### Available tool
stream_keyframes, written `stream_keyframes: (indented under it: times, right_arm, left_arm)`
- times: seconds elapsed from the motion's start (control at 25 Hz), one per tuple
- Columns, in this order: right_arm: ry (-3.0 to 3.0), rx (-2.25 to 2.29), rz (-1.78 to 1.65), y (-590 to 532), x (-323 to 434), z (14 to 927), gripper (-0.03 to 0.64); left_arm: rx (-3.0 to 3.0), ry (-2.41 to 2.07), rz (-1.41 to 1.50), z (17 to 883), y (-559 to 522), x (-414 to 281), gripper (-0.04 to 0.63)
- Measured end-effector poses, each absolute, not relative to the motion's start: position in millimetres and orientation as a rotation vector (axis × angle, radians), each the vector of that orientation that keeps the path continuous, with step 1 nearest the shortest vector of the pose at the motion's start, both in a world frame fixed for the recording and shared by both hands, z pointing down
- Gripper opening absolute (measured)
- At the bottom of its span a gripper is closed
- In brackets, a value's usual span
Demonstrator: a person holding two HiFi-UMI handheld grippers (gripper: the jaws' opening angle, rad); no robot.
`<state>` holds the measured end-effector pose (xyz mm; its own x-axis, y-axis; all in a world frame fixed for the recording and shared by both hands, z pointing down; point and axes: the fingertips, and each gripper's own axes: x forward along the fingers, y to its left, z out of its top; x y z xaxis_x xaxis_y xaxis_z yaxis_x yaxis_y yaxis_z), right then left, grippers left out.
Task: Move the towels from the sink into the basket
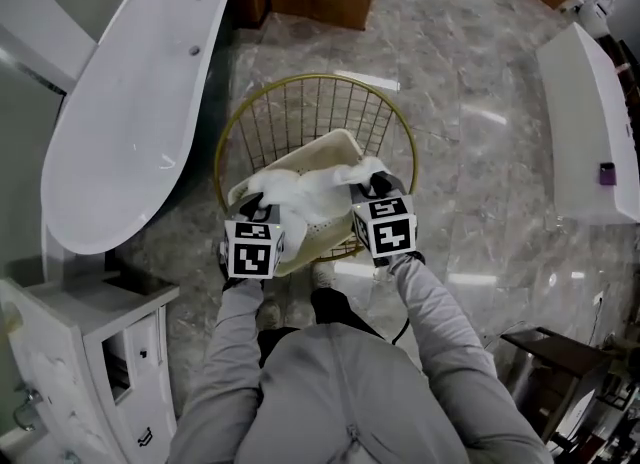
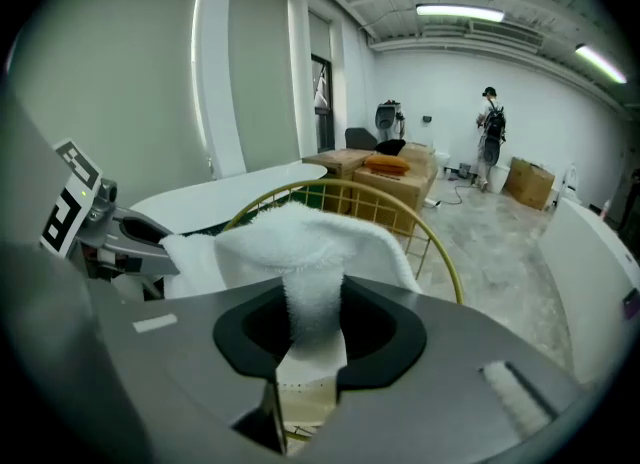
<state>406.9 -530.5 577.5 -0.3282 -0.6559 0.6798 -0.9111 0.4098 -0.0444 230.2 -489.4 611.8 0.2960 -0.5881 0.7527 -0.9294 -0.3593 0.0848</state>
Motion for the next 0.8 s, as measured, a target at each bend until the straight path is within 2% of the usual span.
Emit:
stream_keyframes:
  times: [0.08,0.2,0.36,0.8]
  right_arm:
    - [-2.054,1.245,0.601,-530.6,404.2,596.3,0.099]
    - [-2.008,1.164,0.628,-530.6,402.6,614.1,0.196]
    - [-2.0,1.156,0.628,-537.0,405.3,617.4,0.204]
    - [-2.081,1.149,0.565,-547.5,391.1,588.4,0.202]
  left_arm:
    - [2.031,-1.333,0.865,622.7,-490.9,228.5,0.165]
    - [2.011,-1.297,0.881,630.9,-489.7,228.8,0.234]
    - [1.988,-1.328,0.837,625.5,-494.2,222.1,0.266]
    - [1.975,-1.449,0.798,592.8,-492.4,199.3,0.267]
